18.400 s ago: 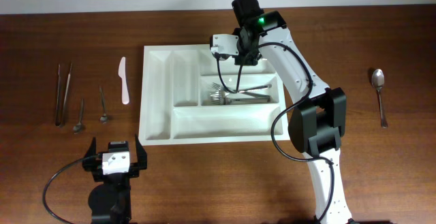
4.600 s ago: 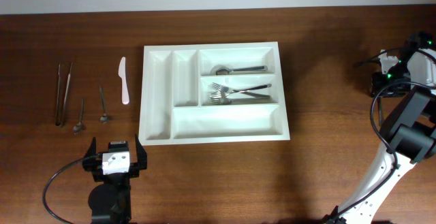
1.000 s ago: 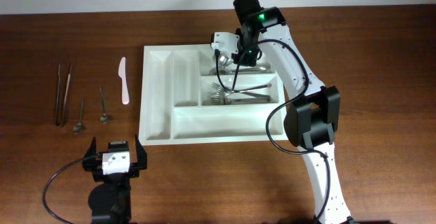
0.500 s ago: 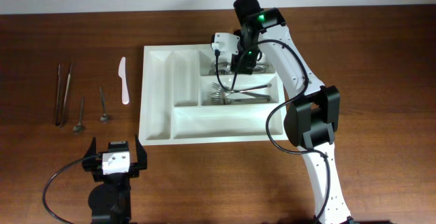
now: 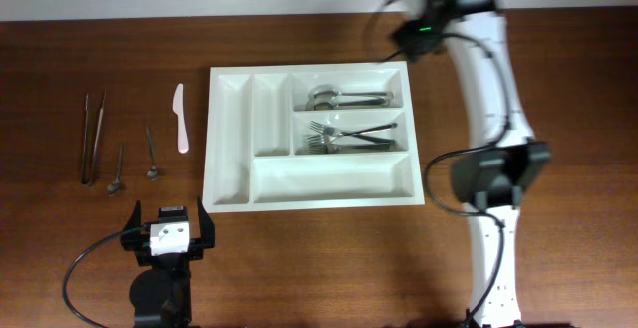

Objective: Pack container
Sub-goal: 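Open the right gripper and lift it away to the right, then move the left gripper over the silver tongs left of the tray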

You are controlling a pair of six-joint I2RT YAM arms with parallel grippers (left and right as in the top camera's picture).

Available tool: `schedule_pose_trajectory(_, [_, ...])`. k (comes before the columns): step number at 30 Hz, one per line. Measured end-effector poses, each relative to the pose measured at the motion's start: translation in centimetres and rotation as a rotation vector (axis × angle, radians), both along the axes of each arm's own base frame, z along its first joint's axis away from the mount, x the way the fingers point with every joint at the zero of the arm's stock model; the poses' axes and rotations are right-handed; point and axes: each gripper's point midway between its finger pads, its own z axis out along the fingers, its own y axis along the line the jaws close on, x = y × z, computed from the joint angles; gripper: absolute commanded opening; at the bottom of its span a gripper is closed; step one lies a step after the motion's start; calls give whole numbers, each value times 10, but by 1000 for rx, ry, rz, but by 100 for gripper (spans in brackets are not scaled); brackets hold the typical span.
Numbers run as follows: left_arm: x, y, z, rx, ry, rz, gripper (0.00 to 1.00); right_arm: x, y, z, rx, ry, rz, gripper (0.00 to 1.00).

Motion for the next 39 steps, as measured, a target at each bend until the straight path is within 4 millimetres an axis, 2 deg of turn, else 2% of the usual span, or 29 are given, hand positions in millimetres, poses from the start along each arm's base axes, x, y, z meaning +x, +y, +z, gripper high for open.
schedule_pose_trajectory(2, [0, 0, 0, 0, 0, 0, 99, -14, -52, 4, 20, 38, -192, 99])
schedule_pose_trajectory(6, [0, 0, 0, 0, 0, 0, 99, -52, -134, 4, 45, 123, -482, 99])
schedule_pose_trajectory(11, [0, 0, 0, 0, 0, 0, 99, -85, -195, 0, 101, 181, -704, 99])
schedule_pose_trajectory(19, [0, 0, 0, 0, 0, 0, 99, -94, -260, 2, 260, 107, -871, 99])
schedule_pose_trajectory(23, [0, 0, 0, 0, 0, 0, 99, -101, -279, -1, 283, 102, -915, 99])
schedule_pose_trajectory(26, [0, 0, 0, 0, 0, 0, 99, -97, -288, -8, 295, 85, -933, 99])
schedule_pose_trajectory(30, [0, 0, 0, 0, 0, 0, 99, -100, -291, -21, 319, 114, -982, 99])
schedule_pose_trajectory(39, [0, -1, 0, -1, 0, -4, 99, -101, -295, -21, 331, 103, -1014, 99])
